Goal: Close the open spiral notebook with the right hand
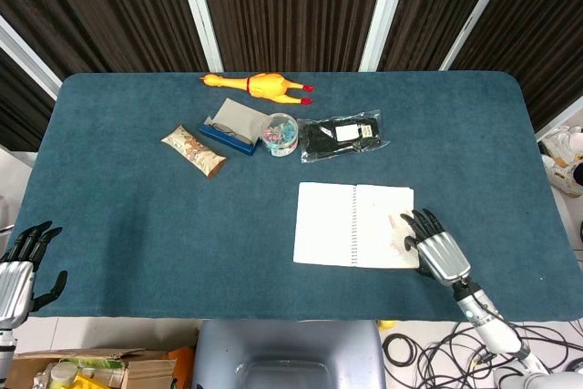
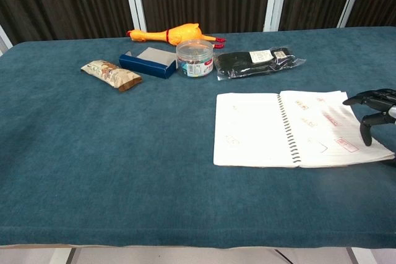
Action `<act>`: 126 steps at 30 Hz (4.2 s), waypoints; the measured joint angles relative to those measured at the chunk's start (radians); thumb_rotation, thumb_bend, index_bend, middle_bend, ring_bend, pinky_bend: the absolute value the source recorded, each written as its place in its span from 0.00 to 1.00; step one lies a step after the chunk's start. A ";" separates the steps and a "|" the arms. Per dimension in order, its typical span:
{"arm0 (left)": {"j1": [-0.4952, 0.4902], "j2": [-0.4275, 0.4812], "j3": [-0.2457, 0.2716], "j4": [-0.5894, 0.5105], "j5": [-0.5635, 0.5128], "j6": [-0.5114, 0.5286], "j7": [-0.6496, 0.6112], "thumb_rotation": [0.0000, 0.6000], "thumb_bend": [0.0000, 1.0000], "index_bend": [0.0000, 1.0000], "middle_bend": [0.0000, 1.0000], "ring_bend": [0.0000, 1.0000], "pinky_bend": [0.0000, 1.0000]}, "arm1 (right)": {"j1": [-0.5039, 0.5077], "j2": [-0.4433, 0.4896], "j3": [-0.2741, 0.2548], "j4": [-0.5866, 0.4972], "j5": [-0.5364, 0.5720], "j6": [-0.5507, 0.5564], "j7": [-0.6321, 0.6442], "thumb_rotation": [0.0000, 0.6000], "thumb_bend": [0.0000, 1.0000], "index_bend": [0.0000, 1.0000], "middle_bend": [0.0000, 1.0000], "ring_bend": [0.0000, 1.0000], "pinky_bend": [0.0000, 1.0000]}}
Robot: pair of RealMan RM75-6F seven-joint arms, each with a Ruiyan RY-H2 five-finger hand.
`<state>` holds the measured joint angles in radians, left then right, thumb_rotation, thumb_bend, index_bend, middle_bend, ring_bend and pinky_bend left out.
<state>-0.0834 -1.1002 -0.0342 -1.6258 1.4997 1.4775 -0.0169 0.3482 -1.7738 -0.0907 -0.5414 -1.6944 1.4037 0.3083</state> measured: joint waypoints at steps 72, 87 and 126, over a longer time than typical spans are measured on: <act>0.015 0.014 -0.008 0.012 -0.003 0.024 -0.062 1.00 0.41 0.19 0.12 0.10 0.33 | 0.400 0.173 0.112 -0.593 -0.042 -0.317 -0.316 1.00 0.35 0.80 0.17 0.08 0.13; 0.019 0.018 -0.011 0.017 -0.007 0.028 -0.082 1.00 0.41 0.19 0.12 0.10 0.33 | 0.460 0.000 0.081 -0.353 -0.034 -0.364 -0.117 1.00 0.35 0.37 0.17 0.05 0.13; 0.011 -0.006 0.001 0.006 0.012 0.018 0.020 1.00 0.41 0.19 0.12 0.10 0.34 | -0.087 0.553 0.099 -1.087 0.386 0.079 -0.482 1.00 0.23 0.00 0.02 0.00 0.05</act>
<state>-0.0722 -1.1060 -0.0329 -1.6202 1.5113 1.4958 0.0032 0.2616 -1.2211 0.0081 -1.6280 -1.3086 1.4822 -0.1736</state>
